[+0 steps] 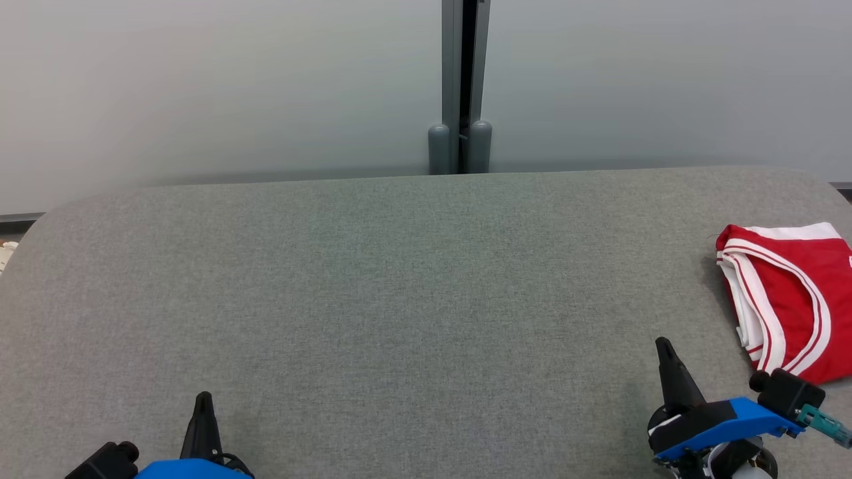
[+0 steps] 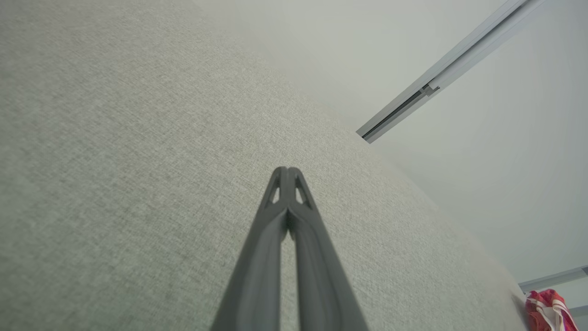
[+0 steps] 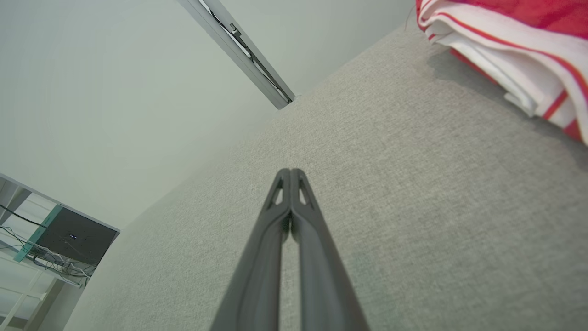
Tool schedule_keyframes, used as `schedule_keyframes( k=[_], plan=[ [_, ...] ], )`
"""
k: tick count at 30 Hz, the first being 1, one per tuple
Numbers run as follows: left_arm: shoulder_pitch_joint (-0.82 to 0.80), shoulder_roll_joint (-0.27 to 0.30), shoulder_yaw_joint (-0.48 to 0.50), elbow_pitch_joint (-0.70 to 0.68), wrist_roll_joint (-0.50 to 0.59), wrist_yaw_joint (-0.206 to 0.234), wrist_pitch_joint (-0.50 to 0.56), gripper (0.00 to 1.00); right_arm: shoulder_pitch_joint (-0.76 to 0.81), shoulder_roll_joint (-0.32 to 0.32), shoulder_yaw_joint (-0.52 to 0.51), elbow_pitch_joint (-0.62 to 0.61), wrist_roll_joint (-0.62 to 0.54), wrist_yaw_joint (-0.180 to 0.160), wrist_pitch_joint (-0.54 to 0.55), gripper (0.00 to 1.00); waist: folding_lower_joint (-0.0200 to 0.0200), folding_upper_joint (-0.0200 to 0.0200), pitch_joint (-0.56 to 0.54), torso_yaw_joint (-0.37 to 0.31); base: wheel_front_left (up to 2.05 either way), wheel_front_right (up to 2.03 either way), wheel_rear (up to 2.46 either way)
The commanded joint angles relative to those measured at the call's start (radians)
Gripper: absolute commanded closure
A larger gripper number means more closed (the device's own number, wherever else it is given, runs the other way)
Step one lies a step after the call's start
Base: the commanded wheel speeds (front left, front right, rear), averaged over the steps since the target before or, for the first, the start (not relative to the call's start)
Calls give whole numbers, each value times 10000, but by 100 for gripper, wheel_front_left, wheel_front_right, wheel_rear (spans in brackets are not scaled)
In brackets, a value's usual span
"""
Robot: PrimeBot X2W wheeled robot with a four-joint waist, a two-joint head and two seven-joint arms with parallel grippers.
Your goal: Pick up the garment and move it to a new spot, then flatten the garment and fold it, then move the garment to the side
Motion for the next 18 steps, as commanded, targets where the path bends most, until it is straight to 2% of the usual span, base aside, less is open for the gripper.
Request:
schedule_keyframes(
  k=[1, 18],
  plan=[
    [-350, 29, 98, -207, -365, -61, 96, 100, -11, -30, -65, -261, 407, 0, 105, 100, 0, -1, -1, 9, 0, 0, 0],
    [-580, 33, 279, -516, -2392, -151, 643, 100, 116, -38, -321, -807, 2500, 0, 647, 100, 0, -1, -13, 101, 0, 0, 0]
  ],
)
